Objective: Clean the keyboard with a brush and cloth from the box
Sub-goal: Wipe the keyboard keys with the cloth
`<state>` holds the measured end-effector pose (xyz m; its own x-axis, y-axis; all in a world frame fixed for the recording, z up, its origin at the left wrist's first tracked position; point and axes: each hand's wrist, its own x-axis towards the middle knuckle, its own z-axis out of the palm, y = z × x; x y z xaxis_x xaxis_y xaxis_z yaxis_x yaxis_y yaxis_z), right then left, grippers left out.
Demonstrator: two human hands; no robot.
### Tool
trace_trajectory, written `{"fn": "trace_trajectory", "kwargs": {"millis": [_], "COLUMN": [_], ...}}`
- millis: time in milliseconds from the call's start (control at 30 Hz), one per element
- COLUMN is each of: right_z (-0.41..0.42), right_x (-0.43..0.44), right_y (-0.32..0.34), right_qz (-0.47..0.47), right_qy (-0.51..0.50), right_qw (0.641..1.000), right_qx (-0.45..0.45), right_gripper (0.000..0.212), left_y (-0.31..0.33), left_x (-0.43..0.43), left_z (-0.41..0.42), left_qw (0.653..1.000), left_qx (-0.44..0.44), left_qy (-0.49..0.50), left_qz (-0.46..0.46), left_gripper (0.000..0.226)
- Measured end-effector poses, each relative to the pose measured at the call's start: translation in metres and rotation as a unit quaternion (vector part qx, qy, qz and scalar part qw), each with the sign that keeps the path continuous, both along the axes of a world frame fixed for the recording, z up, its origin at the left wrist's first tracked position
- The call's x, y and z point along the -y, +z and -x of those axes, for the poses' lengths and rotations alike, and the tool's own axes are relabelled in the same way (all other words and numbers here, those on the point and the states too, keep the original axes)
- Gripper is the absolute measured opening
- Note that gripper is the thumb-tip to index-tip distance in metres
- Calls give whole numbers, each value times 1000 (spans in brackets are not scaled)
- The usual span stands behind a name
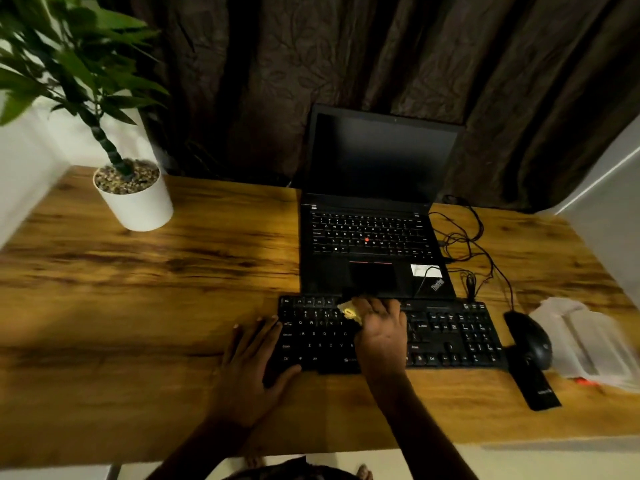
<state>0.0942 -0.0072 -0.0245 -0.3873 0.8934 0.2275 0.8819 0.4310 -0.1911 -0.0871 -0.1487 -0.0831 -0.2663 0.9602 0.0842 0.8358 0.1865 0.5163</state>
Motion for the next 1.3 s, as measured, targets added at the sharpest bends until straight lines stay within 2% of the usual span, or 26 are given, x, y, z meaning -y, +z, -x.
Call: {"fn": "trace_trajectory", "kwargs": {"millis": [167, 300, 433, 567, 800, 967, 1167, 1300], "right_z": [40, 45, 62, 73, 71, 54, 34, 39], "right_x": [21, 11, 10, 19, 5, 26, 61, 60], "right_y": [1, 0, 4, 0, 7, -4, -7, -3], "right_qz": [-8, 8, 16, -5, 15, -14, -32, -29], "right_qy": [115, 113, 149, 241, 230, 292, 307, 292], "right_qw": [993, 992, 987, 969, 969, 956, 951, 956], "right_qx": [33, 49, 61, 57, 85, 26, 25, 26], "right_gripper": [50, 53, 46, 51, 48, 46, 52, 51], "left_y": [4, 19, 24, 22, 17, 23, 17, 16], "left_x": [1, 5, 7, 6, 7, 8, 7, 6], "left_z": [1, -1, -2, -3, 0, -2, 1, 0], "left_qw": [1000, 991, 986, 987, 984, 984, 992, 991], "left_qx": [19, 103, 142, 136, 155, 161, 121, 125], "left_qy": [5, 52, 68, 75, 78, 72, 41, 38], "left_qz": [-15, 65, 52, 51, 44, 41, 13, 31], "left_gripper": [81, 96, 106, 107, 110, 108, 122, 118]}}
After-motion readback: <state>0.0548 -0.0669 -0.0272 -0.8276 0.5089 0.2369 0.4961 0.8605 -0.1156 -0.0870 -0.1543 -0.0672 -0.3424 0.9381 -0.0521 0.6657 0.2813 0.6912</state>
